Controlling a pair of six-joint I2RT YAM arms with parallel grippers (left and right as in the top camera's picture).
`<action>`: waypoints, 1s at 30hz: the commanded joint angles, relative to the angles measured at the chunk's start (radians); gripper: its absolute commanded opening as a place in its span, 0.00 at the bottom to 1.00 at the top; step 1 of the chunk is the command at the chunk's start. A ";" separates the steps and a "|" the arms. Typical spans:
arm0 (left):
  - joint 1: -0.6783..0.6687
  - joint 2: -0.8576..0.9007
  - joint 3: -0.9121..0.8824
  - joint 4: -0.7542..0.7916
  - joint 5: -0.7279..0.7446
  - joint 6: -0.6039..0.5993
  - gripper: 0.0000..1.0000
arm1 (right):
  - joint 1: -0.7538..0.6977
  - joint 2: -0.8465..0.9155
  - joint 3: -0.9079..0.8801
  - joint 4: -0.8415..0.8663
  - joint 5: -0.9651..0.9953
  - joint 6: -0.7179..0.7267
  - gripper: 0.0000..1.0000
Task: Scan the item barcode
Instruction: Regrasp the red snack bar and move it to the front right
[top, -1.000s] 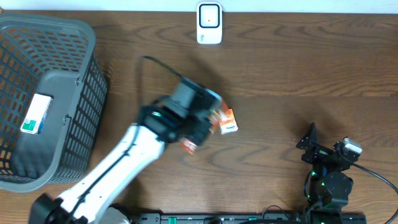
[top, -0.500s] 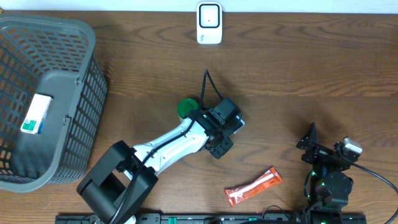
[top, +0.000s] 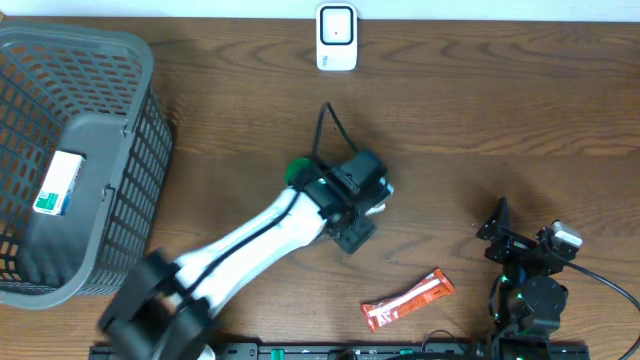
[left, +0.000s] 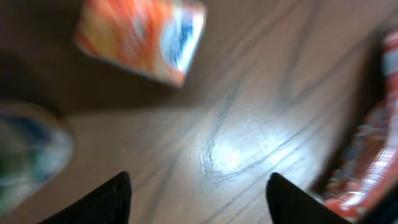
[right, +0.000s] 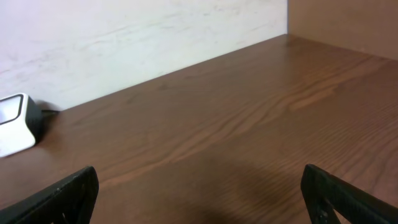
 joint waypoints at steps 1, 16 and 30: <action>0.011 -0.158 0.067 -0.028 -0.018 0.002 0.74 | -0.006 -0.001 -0.001 -0.004 0.009 -0.012 0.99; 0.785 -0.613 0.270 -0.066 -0.058 -0.206 0.92 | -0.006 -0.001 -0.001 -0.004 0.009 -0.012 0.99; 1.399 -0.251 0.344 -0.167 -0.058 -0.576 0.93 | -0.006 -0.001 -0.001 -0.004 0.009 -0.012 0.99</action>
